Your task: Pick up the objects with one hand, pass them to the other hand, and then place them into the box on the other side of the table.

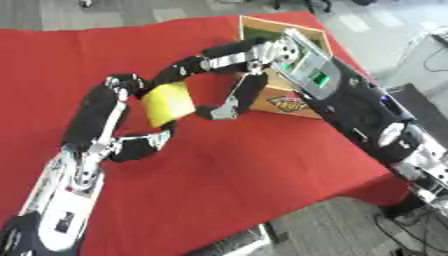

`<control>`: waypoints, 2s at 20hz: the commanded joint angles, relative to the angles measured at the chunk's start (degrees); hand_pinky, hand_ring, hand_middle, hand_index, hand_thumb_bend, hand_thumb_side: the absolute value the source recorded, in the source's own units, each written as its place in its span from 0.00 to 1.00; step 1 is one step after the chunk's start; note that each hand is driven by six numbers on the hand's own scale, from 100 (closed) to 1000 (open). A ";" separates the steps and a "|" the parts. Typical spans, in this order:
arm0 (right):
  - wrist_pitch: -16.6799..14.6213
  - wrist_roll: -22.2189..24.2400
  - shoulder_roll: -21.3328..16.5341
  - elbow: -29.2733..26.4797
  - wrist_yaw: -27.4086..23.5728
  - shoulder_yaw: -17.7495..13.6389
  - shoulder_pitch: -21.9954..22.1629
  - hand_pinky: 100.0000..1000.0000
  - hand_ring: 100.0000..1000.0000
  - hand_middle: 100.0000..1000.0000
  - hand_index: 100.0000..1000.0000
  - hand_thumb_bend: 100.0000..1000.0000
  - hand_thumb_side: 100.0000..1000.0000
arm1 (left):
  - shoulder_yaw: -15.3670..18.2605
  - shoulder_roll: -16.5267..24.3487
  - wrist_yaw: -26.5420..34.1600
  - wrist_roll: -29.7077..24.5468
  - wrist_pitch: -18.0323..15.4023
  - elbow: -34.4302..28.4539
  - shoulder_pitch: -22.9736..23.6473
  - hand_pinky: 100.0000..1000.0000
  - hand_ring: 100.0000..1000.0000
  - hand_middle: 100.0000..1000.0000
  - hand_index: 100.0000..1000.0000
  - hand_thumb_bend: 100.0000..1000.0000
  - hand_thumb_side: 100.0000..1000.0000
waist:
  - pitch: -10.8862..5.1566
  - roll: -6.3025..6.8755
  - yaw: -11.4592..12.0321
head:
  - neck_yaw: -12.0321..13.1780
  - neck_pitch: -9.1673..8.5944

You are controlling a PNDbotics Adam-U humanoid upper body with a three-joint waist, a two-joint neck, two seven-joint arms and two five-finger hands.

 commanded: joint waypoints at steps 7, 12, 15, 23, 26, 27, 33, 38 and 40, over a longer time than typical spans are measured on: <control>-1.89 -1.01 -0.71 0.25 0.75 -0.71 -0.54 1.00 1.00 1.00 1.00 0.00 0.38 | -0.46 -0.96 2.02 -0.08 -0.80 -2.44 -1.42 0.64 0.50 0.41 0.44 0.00 0.06 | -0.47 -0.05 0.01 | -0.23 0.34; -2.13 -1.71 -0.75 -0.01 0.62 -0.87 -0.51 1.00 1.00 1.00 1.00 0.00 0.31 | -0.66 -0.98 3.23 -0.41 -0.59 -3.36 -1.47 0.64 0.50 0.41 0.44 0.00 0.07 | -0.45 -0.04 0.03 | -0.50 0.34; -2.26 -2.20 -0.80 -0.01 0.43 -0.93 -0.51 1.00 1.00 1.00 1.00 0.00 0.31 | -0.90 -0.98 3.98 -0.90 -0.38 -4.09 -1.52 0.64 0.50 0.41 0.45 0.00 0.07 | -0.45 -0.04 0.03 | -0.56 0.34; -2.22 -2.46 -0.74 -0.18 -0.09 -0.90 -0.52 1.00 1.00 1.00 1.00 0.00 0.33 | -1.24 -1.15 5.61 -1.87 0.08 -5.07 -1.53 0.64 0.50 0.40 0.45 0.00 0.09 | -0.29 -0.05 -0.04 | -0.51 0.34; -2.02 -2.53 -0.77 -0.32 -0.46 -0.90 -0.59 1.00 1.00 1.00 1.00 0.00 0.34 | -1.43 -1.22 5.91 -2.31 0.08 -5.34 -1.56 0.64 0.50 0.40 0.45 0.00 0.09 | -0.22 -0.02 -0.10 | -0.50 0.34; -1.93 -2.55 -0.78 -0.37 -0.59 -0.90 -0.60 1.00 1.00 1.00 1.00 0.00 0.35 | -1.50 -1.26 5.95 -2.46 0.06 -5.37 -1.55 0.64 0.50 0.40 0.45 0.00 0.09 | -0.20 -0.02 -0.12 | -0.51 0.34; -1.92 -2.43 -0.79 -0.73 -0.66 -0.85 -0.57 1.00 1.00 1.00 1.00 0.00 0.33 | -1.66 -1.57 6.15 -2.69 -0.18 -5.56 -1.61 0.64 0.50 0.40 0.45 0.00 0.09 | -0.05 -0.10 -0.20 | -0.46 0.34; -2.38 -2.37 -0.78 -0.41 0.08 -0.87 -0.44 1.00 1.00 1.00 1.00 0.00 0.29 | -1.85 -1.49 6.46 -2.48 -0.51 -6.66 -1.86 0.64 0.50 0.40 0.45 0.00 0.09 | 0.03 -0.14 -0.11 | -0.65 0.34; -2.54 -2.34 -0.73 -0.29 0.30 -0.84 -0.43 1.00 1.00 1.00 1.00 0.00 0.27 | -2.01 -1.46 6.73 -2.60 -0.56 -7.30 -1.92 0.64 0.50 0.40 0.45 0.00 0.09 | 0.05 -0.16 -0.09 | -0.72 0.34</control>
